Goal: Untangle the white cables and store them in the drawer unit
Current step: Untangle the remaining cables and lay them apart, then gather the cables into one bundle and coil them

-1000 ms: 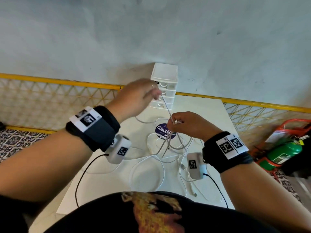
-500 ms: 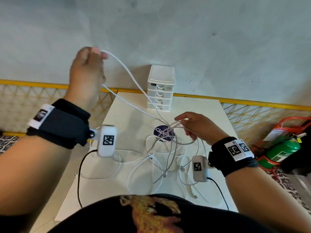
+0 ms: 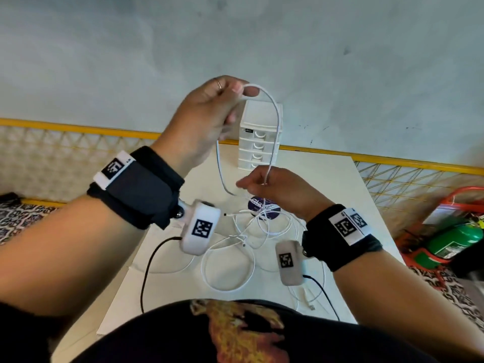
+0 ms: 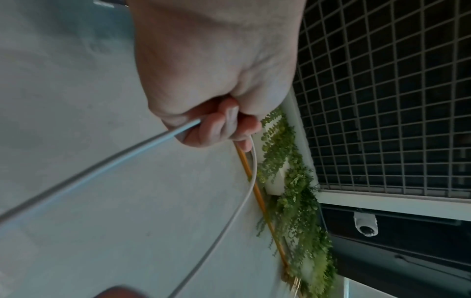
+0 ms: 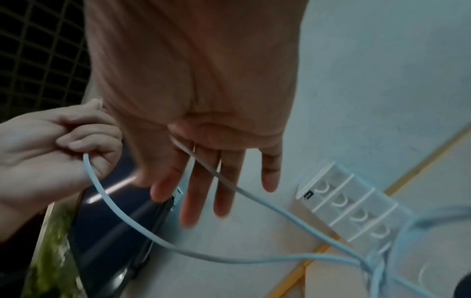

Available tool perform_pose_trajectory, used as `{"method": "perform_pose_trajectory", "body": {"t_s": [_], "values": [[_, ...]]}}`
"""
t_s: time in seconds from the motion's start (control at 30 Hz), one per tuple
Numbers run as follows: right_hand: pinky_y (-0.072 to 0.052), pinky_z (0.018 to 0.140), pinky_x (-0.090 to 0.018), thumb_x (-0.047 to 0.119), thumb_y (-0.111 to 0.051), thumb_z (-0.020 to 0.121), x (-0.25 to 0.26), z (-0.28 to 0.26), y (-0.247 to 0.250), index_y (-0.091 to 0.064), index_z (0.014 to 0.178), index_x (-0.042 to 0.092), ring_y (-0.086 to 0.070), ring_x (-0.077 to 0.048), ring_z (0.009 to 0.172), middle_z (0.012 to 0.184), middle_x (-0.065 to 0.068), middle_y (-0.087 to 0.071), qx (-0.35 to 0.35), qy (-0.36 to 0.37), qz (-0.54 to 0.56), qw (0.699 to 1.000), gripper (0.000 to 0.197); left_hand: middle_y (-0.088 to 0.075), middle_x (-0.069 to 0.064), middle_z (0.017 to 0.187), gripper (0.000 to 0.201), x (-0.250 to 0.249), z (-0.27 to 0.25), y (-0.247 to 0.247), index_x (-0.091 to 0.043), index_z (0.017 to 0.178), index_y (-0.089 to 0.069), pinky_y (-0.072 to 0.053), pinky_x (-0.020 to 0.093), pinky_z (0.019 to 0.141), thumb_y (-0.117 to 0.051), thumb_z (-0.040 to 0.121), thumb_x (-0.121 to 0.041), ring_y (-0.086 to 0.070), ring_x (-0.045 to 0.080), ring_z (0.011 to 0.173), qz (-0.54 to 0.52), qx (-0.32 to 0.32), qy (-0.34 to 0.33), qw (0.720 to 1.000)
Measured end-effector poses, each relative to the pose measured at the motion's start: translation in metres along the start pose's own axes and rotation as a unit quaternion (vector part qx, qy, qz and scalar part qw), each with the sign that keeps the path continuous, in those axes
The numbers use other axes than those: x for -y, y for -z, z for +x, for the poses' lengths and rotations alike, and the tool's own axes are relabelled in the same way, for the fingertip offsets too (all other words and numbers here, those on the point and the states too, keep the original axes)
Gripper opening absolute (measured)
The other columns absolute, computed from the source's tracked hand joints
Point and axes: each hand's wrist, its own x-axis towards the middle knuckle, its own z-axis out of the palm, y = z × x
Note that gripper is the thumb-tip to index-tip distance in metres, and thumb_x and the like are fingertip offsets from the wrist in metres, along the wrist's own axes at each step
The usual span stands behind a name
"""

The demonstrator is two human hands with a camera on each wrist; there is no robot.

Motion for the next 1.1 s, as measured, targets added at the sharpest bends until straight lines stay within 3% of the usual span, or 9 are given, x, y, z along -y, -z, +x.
{"method": "perform_pose_trajectory", "body": {"t_s": [0.17,0.3,0.4,0.47,0.63,0.7,0.8,0.93,1.1], "values": [[-0.046,0.081,-0.033,0.028,-0.062,0.089,-0.043,0.012,0.014,-0.061,0.076,0.021,-0.062,-0.023,0.092,0.090,-0.002,-0.068,-0.004,-0.101,-0.169,0.981,0.015,-0.040,-0.010,0.054,0.023,-0.026,0.023,0.065,-0.018,0.087,-0.059,-0.021,0.021,0.045,-0.042,0.101,-0.020,-0.028,0.007,0.046,-0.096,-0.190,-0.041,0.976],[-0.038,0.065,-0.016,0.024,-0.057,0.094,-0.071,-0.003,0.026,-0.066,0.087,0.014,-0.055,-0.013,0.080,0.093,-0.002,-0.067,-0.067,-0.137,-0.141,0.978,0.016,-0.058,-0.012,0.055,0.016,0.001,0.035,0.153,-0.019,0.085,-0.057,-0.027,0.021,0.042,-0.042,0.090,-0.015,-0.042,0.005,0.045,0.023,-0.341,0.007,0.940],[-0.037,0.056,-0.009,0.021,-0.054,0.094,-0.047,0.000,0.025,-0.067,0.086,0.013,-0.055,0.004,0.062,0.088,-0.001,-0.072,-0.102,-0.097,-0.097,0.985,0.018,-0.068,0.011,0.104,0.028,0.045,0.024,0.166,-0.010,0.101,-0.065,-0.051,0.033,0.081,-0.045,0.085,-0.018,-0.064,0.026,0.094,0.307,-0.278,0.103,0.904],[-0.035,0.050,-0.008,0.021,-0.053,0.095,-0.022,0.004,0.023,-0.066,0.088,0.012,-0.053,0.006,0.052,0.080,-0.002,-0.072,-0.091,-0.078,-0.087,0.989,0.018,-0.040,0.020,0.141,0.049,0.064,0.014,0.137,-0.005,0.137,-0.046,-0.030,0.030,0.113,-0.055,0.092,-0.024,-0.042,0.030,0.131,0.469,-0.204,0.100,0.853],[-0.037,0.051,-0.008,0.021,-0.051,0.097,0.032,0.018,0.020,-0.064,0.089,0.013,-0.056,-0.001,0.056,0.070,-0.003,-0.069,-0.100,0.001,-0.061,0.993,0.017,-0.048,-0.011,0.133,0.066,0.074,-0.016,0.027,-0.023,0.148,-0.031,-0.030,0.021,0.106,-0.062,0.091,-0.037,-0.044,0.003,0.127,0.399,0.177,0.067,0.897],[-0.046,0.061,-0.016,0.017,-0.053,0.096,0.036,0.022,0.020,-0.062,0.094,0.013,-0.060,-0.014,0.062,0.068,-0.005,-0.068,-0.121,0.025,0.023,0.992,0.011,-0.067,-0.010,0.095,0.034,0.082,-0.019,0.013,-0.025,0.129,-0.052,-0.047,0.026,0.085,-0.053,0.097,-0.037,-0.064,0.004,0.090,0.350,0.162,0.083,0.919],[-0.044,0.063,-0.016,0.021,-0.058,0.094,0.013,0.018,0.026,-0.058,0.104,0.023,-0.062,-0.017,0.066,0.079,-0.004,-0.070,-0.147,-0.005,0.049,0.988,0.011,-0.052,-0.012,0.067,0.025,0.092,-0.012,0.032,-0.020,0.102,-0.066,-0.036,0.028,0.064,-0.043,0.102,-0.029,-0.051,0.011,0.066,0.371,0.031,0.056,0.926],[-0.052,0.076,-0.034,0.035,-0.059,0.087,-0.058,0.004,0.026,-0.062,0.108,0.023,-0.069,-0.023,0.087,0.087,0.004,-0.069,-0.090,-0.153,-0.067,0.982,0.024,-0.063,0.011,0.102,0.027,0.124,-0.008,0.095,-0.012,0.113,-0.061,-0.044,0.038,0.082,-0.042,0.098,-0.025,-0.057,0.035,0.102,0.530,-0.070,0.084,0.841],[-0.042,0.096,-0.031,0.029,-0.053,0.096,-0.124,-0.027,-0.011,-0.054,0.132,0.017,-0.056,-0.026,0.119,0.128,-0.007,-0.060,0.009,-0.299,-0.168,0.939,0.038,-0.021,0.016,0.155,0.077,0.174,-0.053,0.096,-0.015,0.153,-0.017,-0.015,0.047,0.114,-0.056,0.087,-0.020,-0.017,0.037,0.144,0.634,0.002,0.150,0.758]]}}
